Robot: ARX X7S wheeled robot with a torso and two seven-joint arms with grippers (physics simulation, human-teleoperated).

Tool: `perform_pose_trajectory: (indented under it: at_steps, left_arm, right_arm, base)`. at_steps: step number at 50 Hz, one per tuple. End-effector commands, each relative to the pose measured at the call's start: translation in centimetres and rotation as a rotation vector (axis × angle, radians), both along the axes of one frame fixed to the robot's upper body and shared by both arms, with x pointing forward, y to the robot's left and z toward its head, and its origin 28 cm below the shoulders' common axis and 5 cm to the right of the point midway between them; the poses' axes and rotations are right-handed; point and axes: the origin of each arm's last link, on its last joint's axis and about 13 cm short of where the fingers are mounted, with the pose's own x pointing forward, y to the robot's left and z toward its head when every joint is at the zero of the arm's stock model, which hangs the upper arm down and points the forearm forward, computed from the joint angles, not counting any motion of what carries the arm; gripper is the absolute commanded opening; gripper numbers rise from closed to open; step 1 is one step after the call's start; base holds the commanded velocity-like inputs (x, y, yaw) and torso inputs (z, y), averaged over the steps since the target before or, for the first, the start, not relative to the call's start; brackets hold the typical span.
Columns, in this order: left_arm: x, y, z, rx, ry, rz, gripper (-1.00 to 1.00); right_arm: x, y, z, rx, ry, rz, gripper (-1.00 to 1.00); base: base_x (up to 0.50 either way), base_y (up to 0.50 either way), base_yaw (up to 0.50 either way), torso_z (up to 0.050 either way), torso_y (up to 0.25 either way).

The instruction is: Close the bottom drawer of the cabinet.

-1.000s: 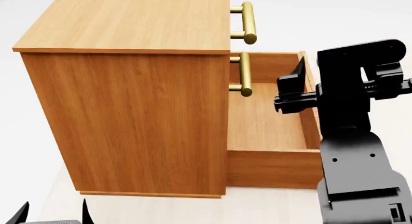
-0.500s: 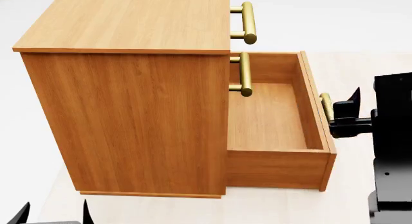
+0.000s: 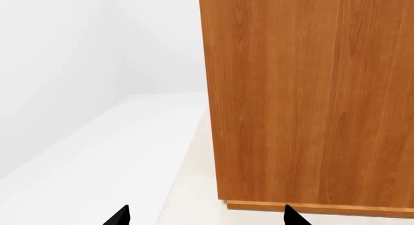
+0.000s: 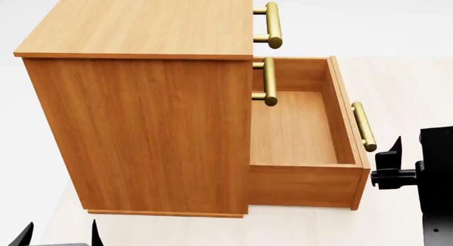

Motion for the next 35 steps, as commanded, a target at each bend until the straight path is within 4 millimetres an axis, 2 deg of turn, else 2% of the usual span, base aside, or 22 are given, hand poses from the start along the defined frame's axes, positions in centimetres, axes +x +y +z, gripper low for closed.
perform_pose_trajectory:
  at_steps: [1,11,35]
  left_arm:
    - [-0.8,-0.4,0.3,-0.020,-0.011,-0.030,1.00]
    - [-0.8,-0.4,0.4,-0.020,-0.013,-0.026,1.00]
    - [-0.9,-0.4,0.4,-0.018,-0.017,-0.027,1.00]
  right_arm:
    - [-1.2,1.0,-3.6,0.030,0.014,0.074,1.00]
    - [-2.2,1.4,-5.1,0.093,0.006,0.087,1.00]
    - [-2.3,3.4,-6.3,0.143,-0.006,0.207,1.00]
  base:
    - [0.00,0.00,0.00,0.000,0.000]
    - [0.00,0.00,0.00,0.000,0.000]
    - [0.00,0.00,0.00,0.000,0.000]
